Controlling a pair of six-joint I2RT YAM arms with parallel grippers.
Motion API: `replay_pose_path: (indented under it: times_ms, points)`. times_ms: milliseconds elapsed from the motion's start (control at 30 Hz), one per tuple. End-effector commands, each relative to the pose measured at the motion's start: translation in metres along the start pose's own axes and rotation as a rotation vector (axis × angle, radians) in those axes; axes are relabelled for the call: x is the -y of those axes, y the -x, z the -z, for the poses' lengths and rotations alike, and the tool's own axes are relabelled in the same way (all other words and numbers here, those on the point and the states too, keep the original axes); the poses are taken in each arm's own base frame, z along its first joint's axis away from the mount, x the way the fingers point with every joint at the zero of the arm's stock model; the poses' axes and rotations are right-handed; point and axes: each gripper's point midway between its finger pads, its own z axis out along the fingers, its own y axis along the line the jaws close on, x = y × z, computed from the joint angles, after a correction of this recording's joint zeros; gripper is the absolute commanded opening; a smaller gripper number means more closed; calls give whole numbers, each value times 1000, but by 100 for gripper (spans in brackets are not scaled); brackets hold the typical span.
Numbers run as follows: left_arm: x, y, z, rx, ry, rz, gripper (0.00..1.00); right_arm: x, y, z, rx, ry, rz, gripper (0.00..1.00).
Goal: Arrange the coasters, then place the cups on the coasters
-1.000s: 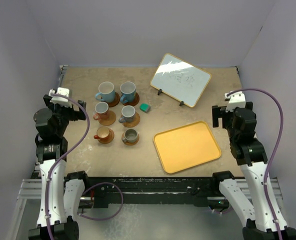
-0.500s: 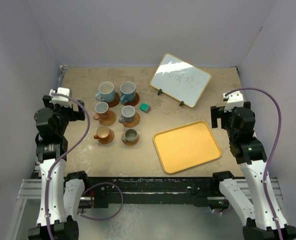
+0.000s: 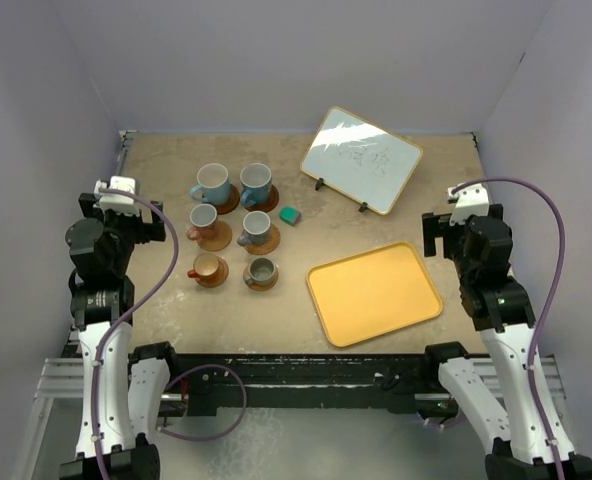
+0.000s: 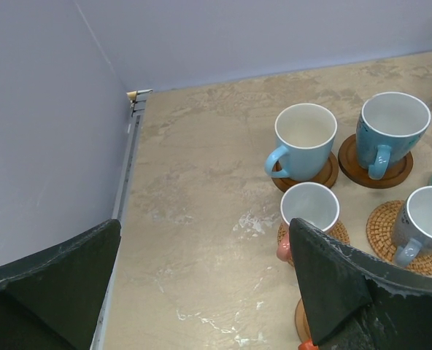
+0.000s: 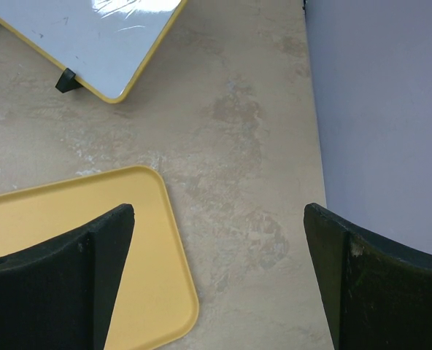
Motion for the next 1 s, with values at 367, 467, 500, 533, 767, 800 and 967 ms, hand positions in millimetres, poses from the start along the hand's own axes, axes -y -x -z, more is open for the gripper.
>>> replay_pose_path:
  times_ms: [367, 467, 500, 533, 767, 800, 967]
  points:
    - [-7, 24, 6, 59, 21, -26, 93, 5, 11, 5, 49, -16, 2, 100]
    - [-8, 24, 6, 59, 23, -27, 93, 5, 12, 5, 51, -15, 1, 100]
    - [-8, 24, 7, 60, 22, -27, 93, 5, 12, 5, 51, -15, 1, 100]
    - [-8, 24, 7, 60, 24, -28, 93, 5, 12, 5, 50, -13, 2, 100]
    - [-8, 23, 6, 57, 20, -29, 93, 5, 11, 4, 47, -12, 3, 100]
    - [-8, 23, 6, 56, 21, -28, 93, 5, 11, 5, 48, -13, 2, 100]
    - [-6, 22, 5, 55, 7, -32, 93, 5, 12, 5, 49, -13, 3, 100]
